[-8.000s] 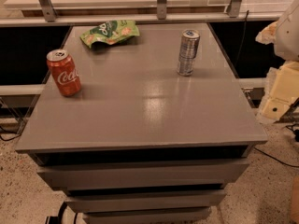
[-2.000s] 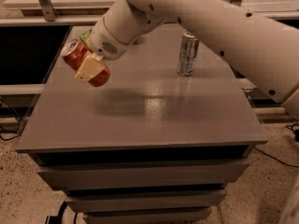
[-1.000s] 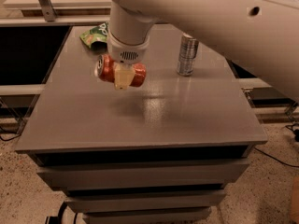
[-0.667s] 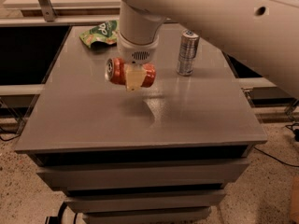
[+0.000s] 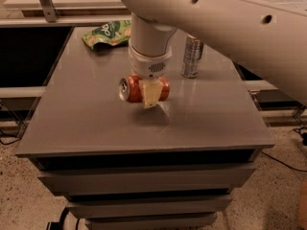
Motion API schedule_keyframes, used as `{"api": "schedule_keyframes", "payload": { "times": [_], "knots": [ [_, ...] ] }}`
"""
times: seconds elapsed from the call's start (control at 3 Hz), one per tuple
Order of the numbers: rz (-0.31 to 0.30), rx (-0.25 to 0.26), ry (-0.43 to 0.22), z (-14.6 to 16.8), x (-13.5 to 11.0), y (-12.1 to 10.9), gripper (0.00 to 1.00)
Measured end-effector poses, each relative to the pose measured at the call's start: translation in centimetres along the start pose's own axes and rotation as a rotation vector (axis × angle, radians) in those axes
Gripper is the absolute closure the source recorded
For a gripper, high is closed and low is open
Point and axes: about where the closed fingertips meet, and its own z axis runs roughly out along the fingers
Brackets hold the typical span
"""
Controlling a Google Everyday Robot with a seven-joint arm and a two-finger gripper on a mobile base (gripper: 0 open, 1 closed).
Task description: Knock coke can over
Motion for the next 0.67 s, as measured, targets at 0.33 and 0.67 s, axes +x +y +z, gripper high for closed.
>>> {"api": "schedule_keyframes", "payload": {
  "times": [0.33,0.67],
  "knots": [
    [-0.018,-0.045,0.031,2.0,0.6,1.4,0.13],
    [-0.015,-0.067,0.046,3.5,1.1,2.2,0.0]
  ]
}}
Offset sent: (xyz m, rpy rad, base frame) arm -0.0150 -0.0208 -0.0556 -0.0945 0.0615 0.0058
